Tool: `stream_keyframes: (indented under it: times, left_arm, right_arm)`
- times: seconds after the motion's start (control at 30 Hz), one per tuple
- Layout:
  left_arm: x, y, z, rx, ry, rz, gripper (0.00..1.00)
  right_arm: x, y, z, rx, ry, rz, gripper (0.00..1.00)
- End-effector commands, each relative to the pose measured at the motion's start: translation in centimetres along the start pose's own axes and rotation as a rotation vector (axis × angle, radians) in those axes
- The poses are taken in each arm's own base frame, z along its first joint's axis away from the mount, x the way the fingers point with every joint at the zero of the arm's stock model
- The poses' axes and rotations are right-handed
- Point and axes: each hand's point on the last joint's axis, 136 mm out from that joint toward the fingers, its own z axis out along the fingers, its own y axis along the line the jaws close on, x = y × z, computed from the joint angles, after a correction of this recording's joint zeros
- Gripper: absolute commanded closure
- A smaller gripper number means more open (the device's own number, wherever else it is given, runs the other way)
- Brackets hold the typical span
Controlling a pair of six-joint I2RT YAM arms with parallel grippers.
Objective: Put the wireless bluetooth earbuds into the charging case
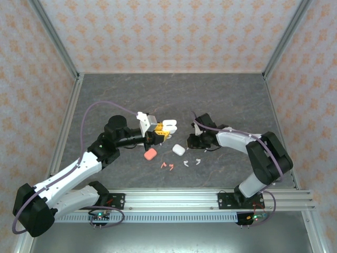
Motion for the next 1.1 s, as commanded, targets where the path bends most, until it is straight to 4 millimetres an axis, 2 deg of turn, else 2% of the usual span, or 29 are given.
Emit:
stream_keyframes:
  times: [0.0,0.23,0.37,0.53,0.63,0.77,0.83,0.97,1.07]
  left_arm:
    - [-1.3,-0.5,-0.1,0.019,-0.032,0.024,1.00]
    - [-1.7,-0.5,0.1,0.028,-0.074,-0.003,1.00]
    - [-1.9,-0.4,0.5,0.035,-0.091,-0.024,1.00]
    - [-1.8,-0.2,1.3,0.055,-0.087,-0.047,1.00]
    - [-1.9,-0.4,1.8,0.065,-0.081,-0.048,1.00]
    - [-1.8,-0.6,2.3,0.078,-0.077,-0.051,1.00]
    - [-1.8,-0.8,2.6,0.083,-0.075,-0.050,1.00]
    - [-1.8,-0.9,2.9,0.091,-0.070,-0.052,1.00]
    - [-1.8,-0.9,3.0,0.089,-0.068,-0.054,1.00]
  right_arm:
    - [-2.4,1.8,-3.2,-0.024,-0.118,-0.062,0.81]
    - [-5.3,5.1,-10.8,-0.110,-0.373,-0.172,0.81]
    - [-6.6,7.5,-16.3,-0.182,-0.551,-0.255,0.82]
    - [-7.4,10.8,-22.9,-0.282,-0.742,-0.360,0.82]
    - [-7.3,13.0,-25.6,-0.338,-0.811,-0.429,0.82]
    - [-6.6,16.1,-27.6,-0.361,-0.854,-0.538,0.82]
    - [-6.2,17.5,-27.9,-0.369,-0.871,-0.588,0.82]
    - [-5.2,19.6,-27.6,-0.375,-0.855,-0.680,0.82]
    - [-4.8,20.1,-26.7,-0.361,-0.832,-0.716,0.82]
